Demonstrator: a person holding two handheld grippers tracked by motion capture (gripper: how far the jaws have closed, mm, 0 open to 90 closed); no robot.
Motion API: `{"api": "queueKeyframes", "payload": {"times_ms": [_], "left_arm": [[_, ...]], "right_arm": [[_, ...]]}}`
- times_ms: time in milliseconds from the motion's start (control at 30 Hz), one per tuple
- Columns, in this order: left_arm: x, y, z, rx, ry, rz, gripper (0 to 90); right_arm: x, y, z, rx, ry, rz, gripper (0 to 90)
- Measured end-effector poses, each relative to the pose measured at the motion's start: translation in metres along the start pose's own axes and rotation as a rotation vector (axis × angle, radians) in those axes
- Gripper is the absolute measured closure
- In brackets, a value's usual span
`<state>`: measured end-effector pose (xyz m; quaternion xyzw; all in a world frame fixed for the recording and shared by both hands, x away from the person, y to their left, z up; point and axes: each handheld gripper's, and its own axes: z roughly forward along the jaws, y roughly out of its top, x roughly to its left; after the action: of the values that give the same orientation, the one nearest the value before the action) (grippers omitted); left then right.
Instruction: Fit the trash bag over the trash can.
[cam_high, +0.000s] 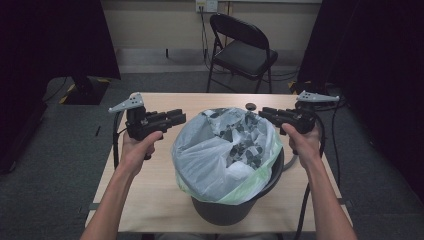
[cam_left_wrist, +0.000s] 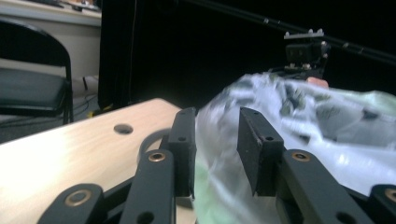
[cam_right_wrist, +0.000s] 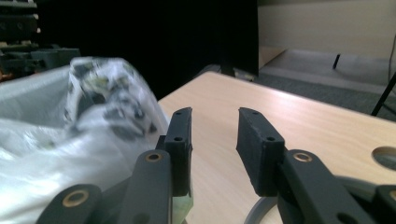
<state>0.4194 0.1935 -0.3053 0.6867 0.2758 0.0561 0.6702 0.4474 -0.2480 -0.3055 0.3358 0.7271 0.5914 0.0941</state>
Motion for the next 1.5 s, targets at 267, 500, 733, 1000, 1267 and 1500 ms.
{"api": "queueKeyframes", "payload": {"times_ms": [267, 500, 733, 1000, 1267, 1500], "left_arm": [[0.003, 0.011, 0.033, 0.024, -0.115, -0.001, 62.2], [0.003, 0.015, 0.051, 0.099, -0.115, 0.026, 63.3], [0.008, 0.011, 0.046, 0.05, -0.124, 0.001, 85.9], [0.007, 0.006, 0.029, 0.028, -0.117, -0.004, 89.2], [-0.006, -0.006, -0.009, 0.026, -0.094, 0.041, 89.3], [-0.025, -0.018, -0.034, 0.023, -0.101, 0.095, 89.3]], "right_arm": [[0.01, 0.015, -0.012, -0.048, 0.005, -0.018, 60.2], [0.015, 0.018, -0.013, -0.053, 0.021, -0.036, 59.3], [0.016, 0.018, -0.015, -0.052, 0.021, -0.037, 58.1], [0.022, 0.021, -0.016, -0.051, 0.026, -0.049, 57.2], [0.028, 0.024, -0.014, -0.034, 0.035, -0.063, 55.2], [0.032, 0.025, -0.011, -0.024, 0.041, -0.071, 54.5]]}}
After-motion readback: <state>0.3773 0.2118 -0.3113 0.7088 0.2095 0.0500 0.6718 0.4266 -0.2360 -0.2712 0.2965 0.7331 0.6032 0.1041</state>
